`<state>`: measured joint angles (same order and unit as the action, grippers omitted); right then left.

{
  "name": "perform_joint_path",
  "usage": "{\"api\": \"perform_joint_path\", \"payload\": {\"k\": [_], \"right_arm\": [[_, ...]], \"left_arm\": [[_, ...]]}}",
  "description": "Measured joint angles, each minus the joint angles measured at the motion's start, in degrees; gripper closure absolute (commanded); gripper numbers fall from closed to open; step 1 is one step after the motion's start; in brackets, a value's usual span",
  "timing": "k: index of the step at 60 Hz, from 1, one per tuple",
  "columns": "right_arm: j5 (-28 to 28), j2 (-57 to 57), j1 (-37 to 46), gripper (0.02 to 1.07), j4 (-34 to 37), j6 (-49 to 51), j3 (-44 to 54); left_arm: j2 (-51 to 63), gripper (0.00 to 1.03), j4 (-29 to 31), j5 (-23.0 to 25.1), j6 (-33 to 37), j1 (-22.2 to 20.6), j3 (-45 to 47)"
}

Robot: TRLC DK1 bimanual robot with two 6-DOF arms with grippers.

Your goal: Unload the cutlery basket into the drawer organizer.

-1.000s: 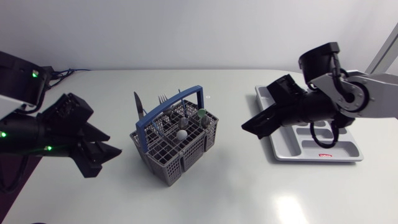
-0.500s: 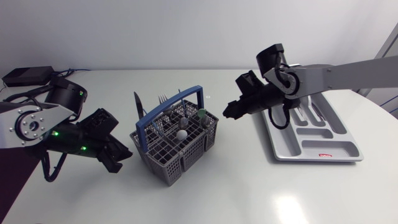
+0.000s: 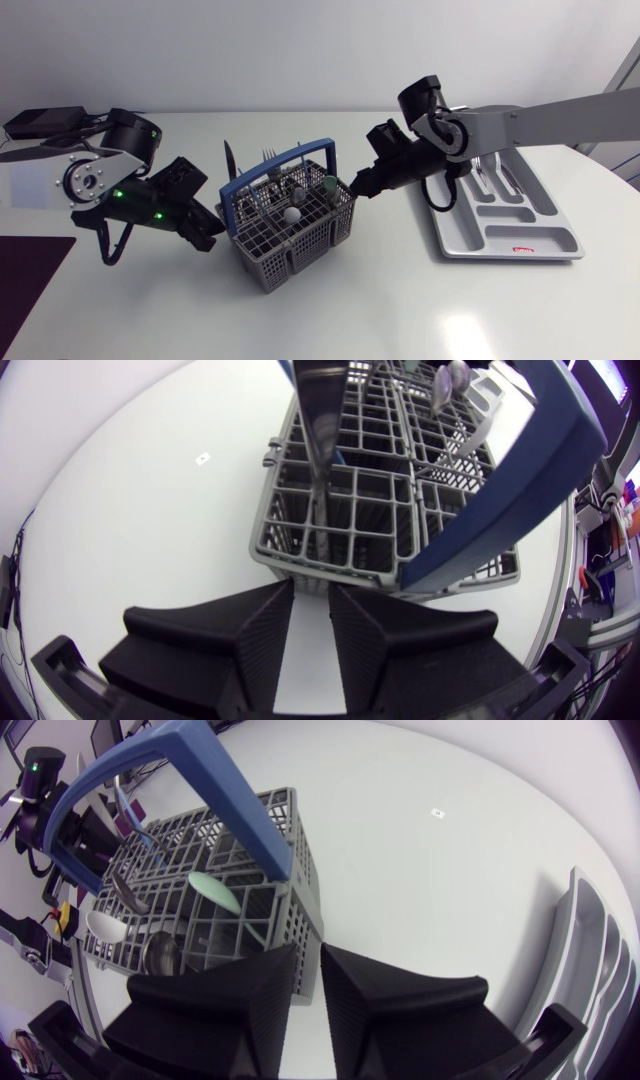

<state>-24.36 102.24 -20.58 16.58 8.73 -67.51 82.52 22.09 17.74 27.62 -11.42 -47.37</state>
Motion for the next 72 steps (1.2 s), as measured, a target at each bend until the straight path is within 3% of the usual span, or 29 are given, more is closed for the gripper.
{"api": "perform_joint_path", "payload": {"k": [31, 53, 58, 63, 65, 72], "right_arm": [[3.48, -8.57, -0.33, 0.82, 2.99, -1.29, 8.46], [7.15, -9.33, 1.90, 0.81, 3.41, -3.15, 8.79], [7.50, -11.02, 2.75, 0.75, 3.41, -3.43, 9.33], [8.13, -14.12, 2.75, 0.59, 3.48, -4.31, 10.01], [8.04, -15.98, 2.60, 0.53, 4.33, -4.57, 10.05], [8.15, -21.05, 1.88, 0.48, 8.90, -5.31, 10.05]], "left_arm": [[13.77, 0.76, -1.27, -2.19, -2.14, -1.31, -14.23], [15.04, 0.73, -1.81, -1.92, -2.56, -3.85, -15.43], [15.04, 0.58, -1.84, -1.46, -2.58, -4.22, -15.43], [15.04, 0.41, -1.86, -0.98, -2.58, -4.26, -15.43], [15.04, 0.40, -1.90, -0.37, -2.58, -4.11, -15.43], [14.51, 0.34, -2.27, 0.46, -2.60, -3.89, -15.34]]}}
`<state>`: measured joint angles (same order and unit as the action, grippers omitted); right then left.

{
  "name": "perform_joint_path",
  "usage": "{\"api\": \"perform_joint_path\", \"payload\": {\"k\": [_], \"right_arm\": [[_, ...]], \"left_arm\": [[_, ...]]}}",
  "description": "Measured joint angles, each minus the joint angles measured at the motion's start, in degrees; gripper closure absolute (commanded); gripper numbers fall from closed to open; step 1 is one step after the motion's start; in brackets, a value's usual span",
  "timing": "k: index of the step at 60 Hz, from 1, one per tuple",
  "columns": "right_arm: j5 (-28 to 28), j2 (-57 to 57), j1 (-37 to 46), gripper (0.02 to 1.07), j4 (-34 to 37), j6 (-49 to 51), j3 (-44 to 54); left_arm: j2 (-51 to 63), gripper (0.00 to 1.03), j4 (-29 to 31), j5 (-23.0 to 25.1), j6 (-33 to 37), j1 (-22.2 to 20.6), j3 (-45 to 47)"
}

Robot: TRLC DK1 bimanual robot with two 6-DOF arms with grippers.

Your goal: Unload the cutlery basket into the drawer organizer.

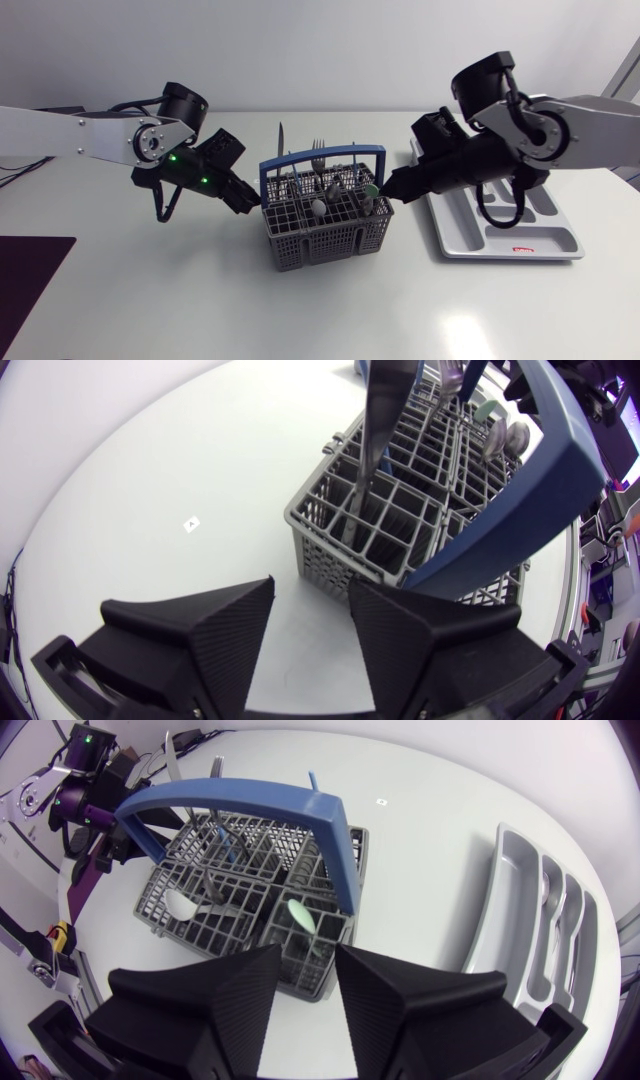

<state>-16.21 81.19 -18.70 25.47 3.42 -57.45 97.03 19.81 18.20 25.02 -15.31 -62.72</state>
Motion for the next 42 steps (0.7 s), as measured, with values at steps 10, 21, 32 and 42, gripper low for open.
{"api": "perform_joint_path", "payload": {"k": [10, 21, 32, 42], "right_arm": [[-0.35, -4.02, -0.26, 0.43, 5.64, -2.64, -0.26], [-2.05, -4.46, -2.45, 0.43, 8.20, -5.44, -1.86], [-3.65, -2.43, -3.39, 0.43, 8.72, -6.69, -3.72], [-4.13, 0.96, -4.28, 0.48, 8.90, -7.34, -4.79]], "left_arm": [[-5.73, 0.24, -0.33, 0.94, 0.02, 2.03, 1.81], [-15.39, 0.24, -0.42, 4.24, 0.07, 3.32, 5.55], [-24.68, 0.21, -0.42, 5.57, 0.42, 2.16, 10.19], [-29.20, 0.20, -0.42, 5.60, 0.98, -1.55, 13.05]]}}
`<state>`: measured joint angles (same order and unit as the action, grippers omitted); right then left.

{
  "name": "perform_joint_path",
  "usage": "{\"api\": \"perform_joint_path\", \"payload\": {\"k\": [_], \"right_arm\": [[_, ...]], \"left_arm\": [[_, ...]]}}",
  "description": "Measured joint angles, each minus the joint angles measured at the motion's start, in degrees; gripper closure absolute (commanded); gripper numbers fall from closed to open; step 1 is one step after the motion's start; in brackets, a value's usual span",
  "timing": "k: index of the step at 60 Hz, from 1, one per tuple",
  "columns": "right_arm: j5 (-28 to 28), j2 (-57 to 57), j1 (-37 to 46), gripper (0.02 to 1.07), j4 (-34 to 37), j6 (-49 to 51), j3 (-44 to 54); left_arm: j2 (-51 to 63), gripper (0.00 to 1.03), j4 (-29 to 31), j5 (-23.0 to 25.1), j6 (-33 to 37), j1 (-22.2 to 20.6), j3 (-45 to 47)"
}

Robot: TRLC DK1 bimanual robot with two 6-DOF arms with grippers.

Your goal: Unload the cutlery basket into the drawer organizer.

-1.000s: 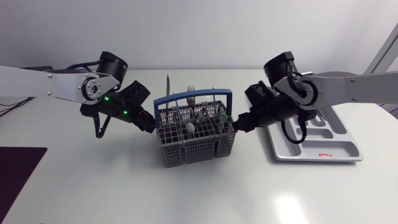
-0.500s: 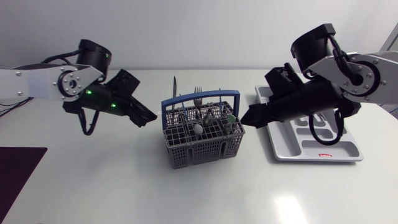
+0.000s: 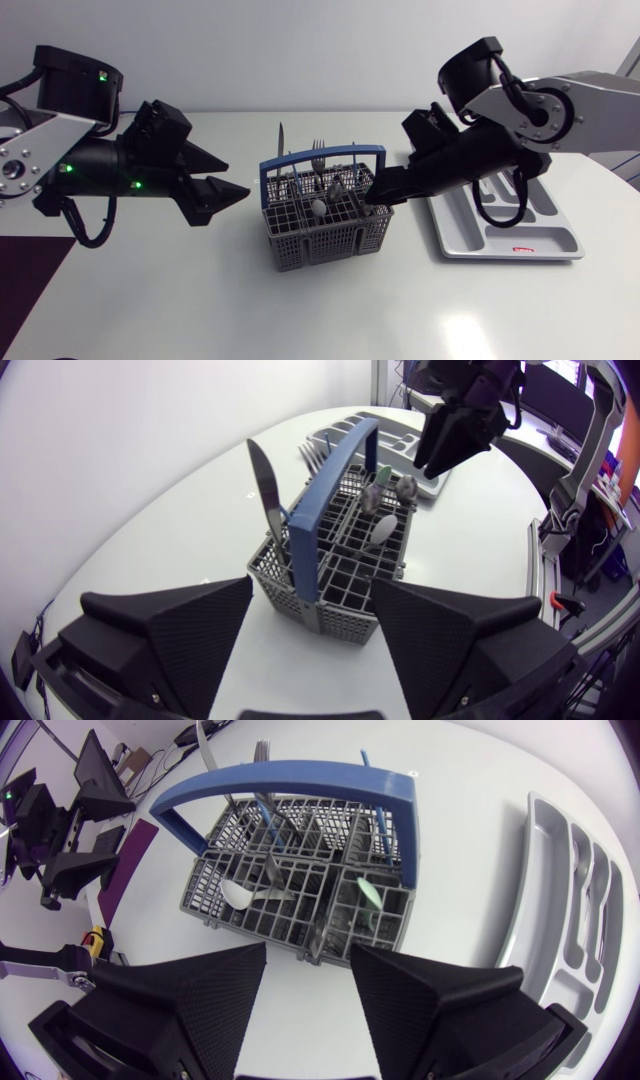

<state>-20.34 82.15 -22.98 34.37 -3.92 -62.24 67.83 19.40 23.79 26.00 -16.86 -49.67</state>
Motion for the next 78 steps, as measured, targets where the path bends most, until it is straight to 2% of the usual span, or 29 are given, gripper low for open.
{"api": "perform_joint_path", "payload": {"k": [7, 17, 23, 26, 37, 48, 59, 78], "right_arm": [[-0.04, 1.53, -0.87, 0.57, -0.04, -0.39, -0.46], [-0.02, 3.19, -0.98, 0.57, -0.09, -0.63, -0.87], [-0.02, 4.02, -0.98, 0.66, -0.26, -0.79, -1.11], [0.00, 4.37, -1.07, 0.66, -0.37, -0.81, -1.16], [0.44, 5.79, -1.60, 0.80, -1.62, -0.81, -1.62], [1.38, 6.49, -1.73, 0.83, -2.62, -0.81, -1.95], [2.43, 7.13, -1.81, 0.93, -2.84, -0.81, -1.95], [2.36, 6.99, -2.23, 0.94, -2.62, -0.83, -2.01]], "left_arm": [[-0.90, 0.20, 0.00, 0.00, 1.05, -2.08, 0.52], [-1.84, 0.20, -0.02, 0.00, 2.58, -4.72, 1.14], [-2.23, 0.20, -0.55, -0.02, 3.04, -5.97, 1.53], [-2.54, 0.20, -1.11, -0.04, 3.30, -6.49, 1.90], [-3.13, 0.20, -1.51, -0.24, 4.31, -7.43, 2.71], [-3.72, 0.17, -1.55, -0.26, 4.76, -7.82, 3.67], [-3.85, 0.17, -1.77, -0.26, 5.35, -8.02, 3.89], [-3.85, 0.17, -1.95, -1.20, 5.40, -8.52, 3.96]]}}
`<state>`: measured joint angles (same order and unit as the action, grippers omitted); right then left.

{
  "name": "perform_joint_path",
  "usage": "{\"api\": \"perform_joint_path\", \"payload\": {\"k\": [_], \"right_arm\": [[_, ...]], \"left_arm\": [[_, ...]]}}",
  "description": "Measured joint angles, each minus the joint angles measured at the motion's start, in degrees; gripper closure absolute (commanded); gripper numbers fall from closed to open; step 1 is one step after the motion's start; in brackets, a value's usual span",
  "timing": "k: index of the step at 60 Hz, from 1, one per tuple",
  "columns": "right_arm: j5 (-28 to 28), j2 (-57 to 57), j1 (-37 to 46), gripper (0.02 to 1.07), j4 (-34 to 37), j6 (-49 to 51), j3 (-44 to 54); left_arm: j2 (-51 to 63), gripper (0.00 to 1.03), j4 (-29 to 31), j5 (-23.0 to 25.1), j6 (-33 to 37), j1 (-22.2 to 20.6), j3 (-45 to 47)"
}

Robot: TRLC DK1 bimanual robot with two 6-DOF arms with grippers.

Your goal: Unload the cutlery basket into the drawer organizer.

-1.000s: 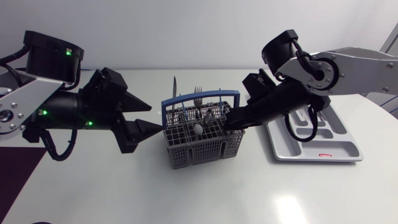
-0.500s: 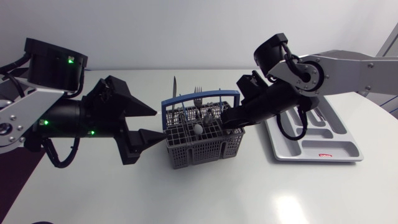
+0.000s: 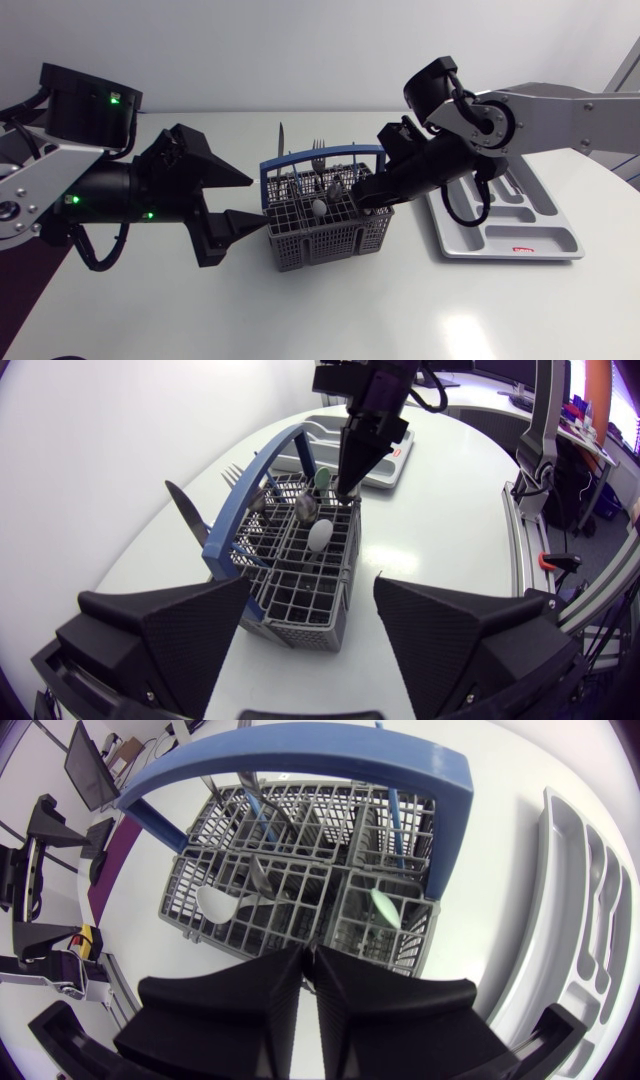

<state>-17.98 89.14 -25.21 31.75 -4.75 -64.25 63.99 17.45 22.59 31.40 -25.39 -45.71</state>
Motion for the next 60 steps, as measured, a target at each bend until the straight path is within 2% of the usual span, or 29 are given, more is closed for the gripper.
{"api": "perform_joint_path", "payload": {"k": [30, 60], "right_arm": [[-0.46, -6.16, -0.72, 0.94, 3.04, 0.31, -1.95], [-3.43, -16.17, -2.47, 0.94, 6.27, 2.69, -1.31]], "left_arm": [[-0.20, 0.17, -0.04, -1.95, 0.17, -1.92, 0.15], [-0.20, 0.17, -0.11, -3.43, 0.17, -4.00, 0.15]]}}
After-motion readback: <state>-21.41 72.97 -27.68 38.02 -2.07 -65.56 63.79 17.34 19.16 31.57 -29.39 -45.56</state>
